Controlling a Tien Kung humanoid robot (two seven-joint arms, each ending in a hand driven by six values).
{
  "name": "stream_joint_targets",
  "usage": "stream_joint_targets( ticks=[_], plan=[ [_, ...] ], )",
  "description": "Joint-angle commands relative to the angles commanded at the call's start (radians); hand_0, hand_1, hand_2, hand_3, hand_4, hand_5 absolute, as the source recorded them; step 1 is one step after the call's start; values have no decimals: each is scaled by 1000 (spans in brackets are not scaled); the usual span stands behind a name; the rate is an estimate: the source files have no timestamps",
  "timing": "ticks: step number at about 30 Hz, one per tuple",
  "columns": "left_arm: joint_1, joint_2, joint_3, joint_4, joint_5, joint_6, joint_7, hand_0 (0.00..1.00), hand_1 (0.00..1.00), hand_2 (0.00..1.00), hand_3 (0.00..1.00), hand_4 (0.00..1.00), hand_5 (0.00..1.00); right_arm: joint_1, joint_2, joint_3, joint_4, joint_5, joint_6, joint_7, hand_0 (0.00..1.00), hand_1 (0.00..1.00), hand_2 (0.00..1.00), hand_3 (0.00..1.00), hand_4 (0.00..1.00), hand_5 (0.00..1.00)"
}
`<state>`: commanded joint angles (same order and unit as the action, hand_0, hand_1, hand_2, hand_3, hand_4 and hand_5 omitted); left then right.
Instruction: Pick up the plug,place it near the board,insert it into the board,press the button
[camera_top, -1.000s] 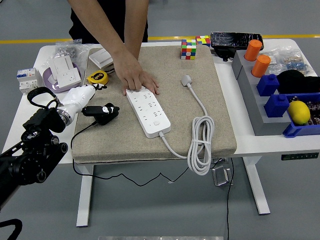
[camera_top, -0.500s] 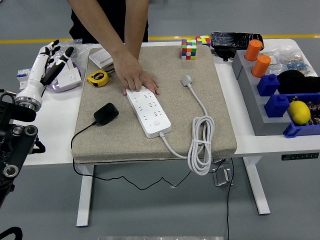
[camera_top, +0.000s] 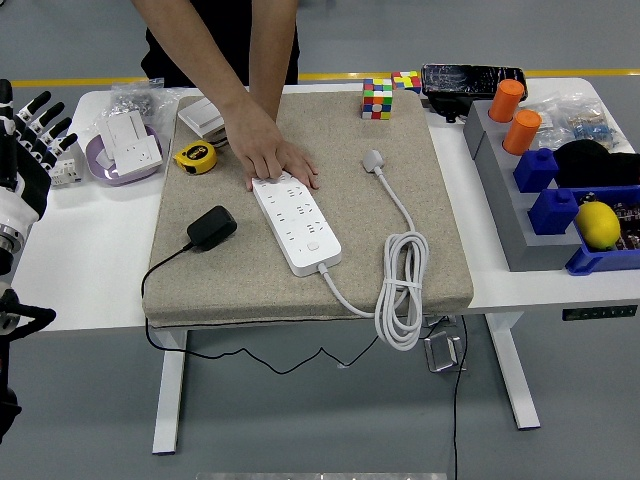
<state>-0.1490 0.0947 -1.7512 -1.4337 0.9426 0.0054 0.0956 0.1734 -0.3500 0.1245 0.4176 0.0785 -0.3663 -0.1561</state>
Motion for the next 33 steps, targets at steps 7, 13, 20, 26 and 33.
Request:
stream_joint_targets(
  ticks=[7,13,20,26,33],
  plan=[
    [99,-31,-61,-76,50,2,-8,801,837,825,854,998,998,15,-11,-43,19,8,-48,34,886,842,801,823,998,998],
    [118,-46,-78,-107,134,25,-17,798,834,822,851,998,998,9,-22,-50,39,-21,-56,50,885,844,804,827,998,998],
    [143,-50,-73,-130,232,28,-21,796,832,819,850,998,998,-6,-13,-51,44,-37,-52,55,885,845,804,825,998,998],
    [150,-44,-75,-131,236,14,-18,796,833,817,847,998,998,-14,-6,-51,46,-45,-49,53,889,845,805,825,998,998],
    [147,-45,-78,-127,237,5,-16,796,833,816,844,998,998,-14,-5,-51,47,-47,-46,54,892,843,805,825,998,998]
  ],
)
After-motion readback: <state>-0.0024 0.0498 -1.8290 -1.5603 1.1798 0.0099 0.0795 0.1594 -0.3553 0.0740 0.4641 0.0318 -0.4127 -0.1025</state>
